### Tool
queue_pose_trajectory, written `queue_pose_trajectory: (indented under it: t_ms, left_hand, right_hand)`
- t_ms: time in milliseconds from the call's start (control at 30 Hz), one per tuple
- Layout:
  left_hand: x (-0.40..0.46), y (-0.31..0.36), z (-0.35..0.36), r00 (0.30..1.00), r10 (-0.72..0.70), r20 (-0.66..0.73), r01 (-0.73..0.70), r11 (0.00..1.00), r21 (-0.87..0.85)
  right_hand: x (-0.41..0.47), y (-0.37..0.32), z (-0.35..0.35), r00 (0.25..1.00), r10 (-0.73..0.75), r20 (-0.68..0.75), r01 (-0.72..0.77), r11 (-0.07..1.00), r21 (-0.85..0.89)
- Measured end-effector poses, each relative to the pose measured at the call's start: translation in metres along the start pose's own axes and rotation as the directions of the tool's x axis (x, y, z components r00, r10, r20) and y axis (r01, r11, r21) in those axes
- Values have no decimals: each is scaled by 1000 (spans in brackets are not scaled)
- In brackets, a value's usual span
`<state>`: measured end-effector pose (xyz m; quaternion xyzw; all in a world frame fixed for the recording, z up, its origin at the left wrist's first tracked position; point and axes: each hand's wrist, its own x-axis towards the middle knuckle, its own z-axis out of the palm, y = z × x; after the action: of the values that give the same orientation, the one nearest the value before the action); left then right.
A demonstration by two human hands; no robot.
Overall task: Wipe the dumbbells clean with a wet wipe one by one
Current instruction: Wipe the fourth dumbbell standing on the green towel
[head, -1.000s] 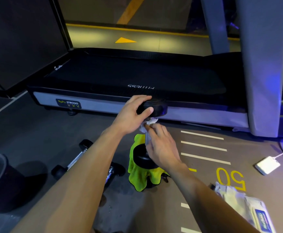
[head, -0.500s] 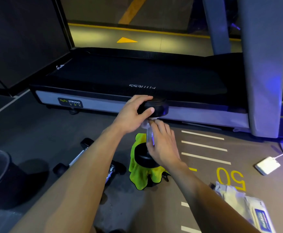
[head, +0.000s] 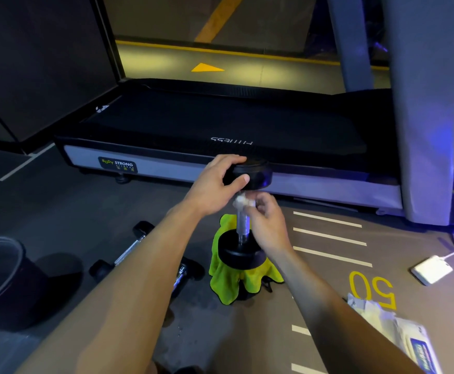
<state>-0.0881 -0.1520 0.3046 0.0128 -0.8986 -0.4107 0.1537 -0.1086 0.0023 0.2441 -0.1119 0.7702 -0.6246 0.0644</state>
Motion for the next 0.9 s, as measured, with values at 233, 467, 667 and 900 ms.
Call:
queue_pose_trajectory:
  t_ms: [233,467,667,900]
  left_hand:
    - [-2,0,0,1000,-3,9,3,1000,3]
    - [-1,0,1,1000,5,-4,-5,1000,-6]
    - [0,-1,1,1000,-1,-8,1,1000,-16]
    - [-2,-1,1,1000,-9,-4,9,1000,-24]
  right_hand:
    - [1,10,0,973,229,-35,-210,935,286]
    - [4,2,9,956,290,-43,-246,873,421]
    - [12,-6,16,964,215,-156,-144,917,373]
    - [6,13,15,930,286,-232,-233,944,232]
